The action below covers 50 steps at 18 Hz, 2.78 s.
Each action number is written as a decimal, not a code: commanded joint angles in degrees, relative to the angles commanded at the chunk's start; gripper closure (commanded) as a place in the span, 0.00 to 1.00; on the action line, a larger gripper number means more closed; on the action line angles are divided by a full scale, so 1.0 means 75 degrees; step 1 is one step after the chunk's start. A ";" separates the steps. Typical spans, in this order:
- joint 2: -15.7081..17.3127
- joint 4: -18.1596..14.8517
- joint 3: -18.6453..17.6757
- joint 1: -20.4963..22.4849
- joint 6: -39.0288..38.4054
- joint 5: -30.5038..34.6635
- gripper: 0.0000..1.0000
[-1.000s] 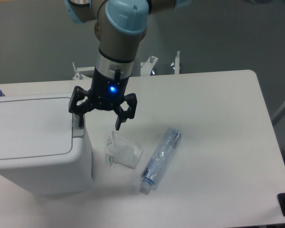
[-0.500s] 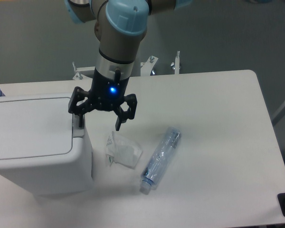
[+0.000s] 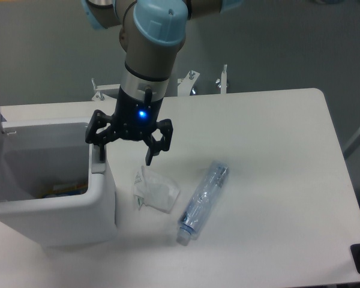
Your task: Open the trash can
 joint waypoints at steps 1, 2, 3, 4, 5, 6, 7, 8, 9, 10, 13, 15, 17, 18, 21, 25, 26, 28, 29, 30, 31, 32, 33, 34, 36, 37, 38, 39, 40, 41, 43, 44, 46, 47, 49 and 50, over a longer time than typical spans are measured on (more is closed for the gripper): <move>0.0000 0.0000 0.0035 0.0000 0.0000 0.0000 0.00; 0.0012 0.0000 0.0070 0.0000 0.0000 0.0000 0.00; 0.0023 0.0000 0.0105 0.0000 0.0000 0.0000 0.00; 0.0035 -0.0012 0.0164 0.0000 0.0000 0.0000 0.00; 0.0035 -0.0012 0.0211 0.0000 0.0000 0.0000 0.00; 0.0035 -0.0012 0.0258 0.0000 0.0000 0.0000 0.00; 0.0035 0.0000 0.0246 0.0000 0.0000 0.0011 0.00; 0.0035 0.0000 0.0258 0.0000 0.0012 0.0023 0.00; 0.0035 0.0011 0.0293 0.0012 0.0035 0.0023 0.00; 0.0000 0.0000 0.0398 0.0035 0.0047 0.0023 0.00; -0.0152 0.0012 0.0737 0.0268 0.0094 0.0023 0.00; -0.0210 0.0058 0.0983 0.0596 0.0152 0.0023 0.00; -0.0234 0.0105 0.1113 0.0889 0.0292 0.0023 0.00; -0.0246 0.0117 0.1114 0.1042 0.0455 0.0023 0.00; -0.0199 0.0117 0.1114 0.1522 0.1076 0.0023 0.00; -0.0141 0.0117 0.1137 0.2225 0.1802 0.0035 0.00; -0.0141 0.0082 0.1160 0.2377 0.2141 0.0047 0.00; -0.0117 0.0047 0.1161 0.2601 0.2751 0.0477 0.00; -0.0105 0.0047 0.1149 0.2671 0.3032 0.0886 0.00; -0.0117 0.0024 0.1149 0.2684 0.3406 0.1297 0.00; -0.0117 -0.0035 0.1149 0.2730 0.3863 0.1660 0.00; -0.0117 -0.0058 0.1149 0.2789 0.4320 0.1931 0.00; -0.0117 -0.0198 0.1137 0.2824 0.4765 0.2084 0.00; -0.0117 -0.0373 0.1137 0.2906 0.5176 0.2144 0.00; -0.0117 -0.0585 0.1137 0.3151 0.6171 0.2261 0.00; -0.0117 -0.0598 0.1137 0.3245 0.6640 0.2320 0.00; -0.0117 -0.0609 0.1125 0.3304 0.7004 0.2413 0.00; -0.0117 -0.0609 0.1114 0.3351 0.7275 0.2507 0.00; -0.0117 -0.0609 0.1102 0.3386 0.7533 0.2577 0.00; -0.0117 -0.0609 0.1079 0.3445 0.7744 0.2590 0.00; -0.0117 -0.0598 0.1113 0.3585 0.7746 0.2590 0.00; -0.0117 -0.0586 0.1125 0.3609 0.7734 0.2590 0.00; -0.0117 -0.0598 0.1172 0.3679 0.7781 0.2578 0.00; -0.0117 -0.0586 0.1172 0.3668 0.7781 0.2578 0.00; -0.0117 -0.0586 0.1184 0.3668 0.7781 0.2578 0.00; -0.0117 -0.0586 0.1172 0.3680 0.7793 0.2566 0.00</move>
